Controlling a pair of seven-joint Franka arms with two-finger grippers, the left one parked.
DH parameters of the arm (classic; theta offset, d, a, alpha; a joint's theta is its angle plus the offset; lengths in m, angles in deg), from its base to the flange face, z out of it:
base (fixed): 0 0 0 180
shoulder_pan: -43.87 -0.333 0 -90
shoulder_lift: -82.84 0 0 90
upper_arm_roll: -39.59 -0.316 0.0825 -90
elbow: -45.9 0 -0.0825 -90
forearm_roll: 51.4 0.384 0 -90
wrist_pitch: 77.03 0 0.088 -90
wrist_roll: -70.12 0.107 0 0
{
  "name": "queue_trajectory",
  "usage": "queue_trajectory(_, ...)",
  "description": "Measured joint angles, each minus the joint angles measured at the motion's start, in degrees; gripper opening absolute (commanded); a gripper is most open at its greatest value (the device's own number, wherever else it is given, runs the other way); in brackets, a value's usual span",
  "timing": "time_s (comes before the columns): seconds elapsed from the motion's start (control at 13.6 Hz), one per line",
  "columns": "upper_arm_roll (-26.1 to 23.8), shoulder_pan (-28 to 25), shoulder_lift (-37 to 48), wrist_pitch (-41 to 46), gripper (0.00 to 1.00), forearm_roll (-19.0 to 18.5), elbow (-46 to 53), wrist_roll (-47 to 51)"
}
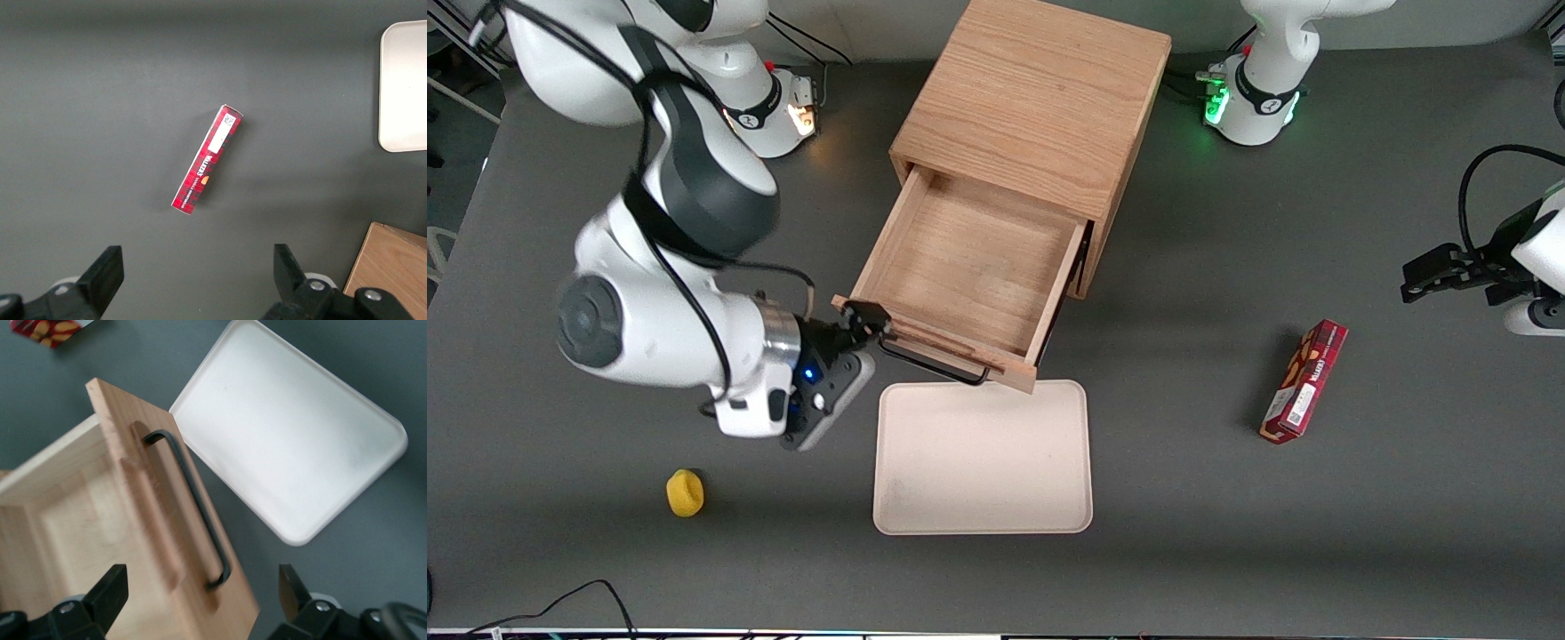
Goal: Open upper drawer
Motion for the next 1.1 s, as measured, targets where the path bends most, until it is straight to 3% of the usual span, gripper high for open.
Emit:
queue_trajectory(0.29,5.7,-0.3,12.0,7.2,1.0,-0.5,-3.2,15.7)
queue_trajectory(0.51,13.7,0.2,19.3,18.3,1.0,-1.3,-4.8,18.2)
queue_trajectory(0.66,15.8,0.8,22.9,22.3,1.0,-4.4,-8.0,19.6)
queue_trajectory(0.88,18.9,1.0,29.6,19.8,1.0,-6.0,-20.4,21.8)
queue_trajectory(1.1,22.8,1.6,40.3,10.3,1.0,-6.8,-39.3,21.8)
